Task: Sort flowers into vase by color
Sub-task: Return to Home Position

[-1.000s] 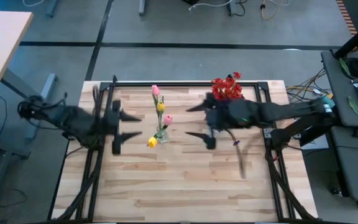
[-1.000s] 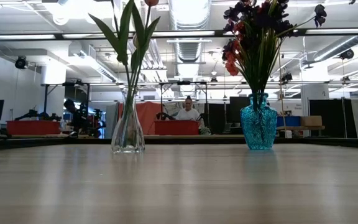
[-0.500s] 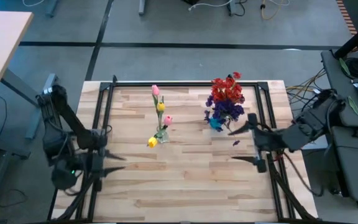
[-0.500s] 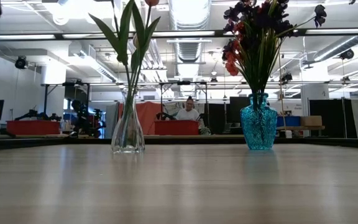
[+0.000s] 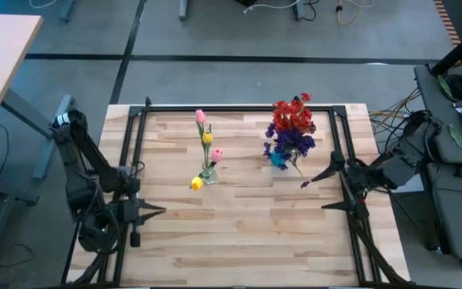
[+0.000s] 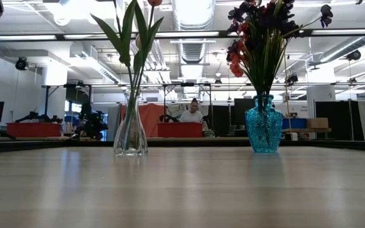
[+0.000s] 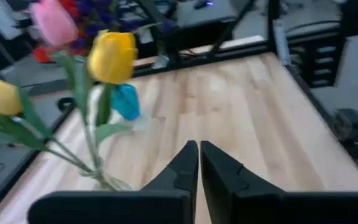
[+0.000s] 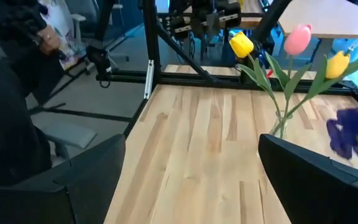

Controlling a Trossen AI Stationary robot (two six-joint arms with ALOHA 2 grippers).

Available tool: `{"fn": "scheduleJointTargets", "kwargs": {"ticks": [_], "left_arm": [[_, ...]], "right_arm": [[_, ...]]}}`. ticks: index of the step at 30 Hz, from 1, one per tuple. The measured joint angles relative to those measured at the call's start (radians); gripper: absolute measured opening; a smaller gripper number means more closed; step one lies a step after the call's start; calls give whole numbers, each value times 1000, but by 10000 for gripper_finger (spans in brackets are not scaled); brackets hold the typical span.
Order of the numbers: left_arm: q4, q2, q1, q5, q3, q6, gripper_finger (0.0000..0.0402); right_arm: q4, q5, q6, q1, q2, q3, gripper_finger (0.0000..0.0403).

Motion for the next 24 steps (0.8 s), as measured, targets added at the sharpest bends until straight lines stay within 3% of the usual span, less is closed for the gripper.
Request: {"fn": "scheduleJointTargets", "kwargs": {"ticks": [3, 6, 10, 12, 19, 24], "left_arm": [[102, -30, 44, -19, -55, 79, 3], [304, -70, 117, 18, -114, 259, 1], [568, -125, 245, 274, -213, 554, 0], [643, -164, 318, 399, -259, 632, 0], [655, -350, 504, 630, -422, 590, 0], [667, -479, 534, 660, -505, 587, 0]], "right_arm": [[63, -1, -11, 0, -47, -66, 361], [129, -1, -25, 0, -87, -123, 361], [198, 0, -35, -4, -112, -189, 360], [232, -1, -43, -14, -112, -217, 360], [392, -76, -93, -69, -95, -314, 360], [505, -150, -148, -113, -96, -378, 360]]}}
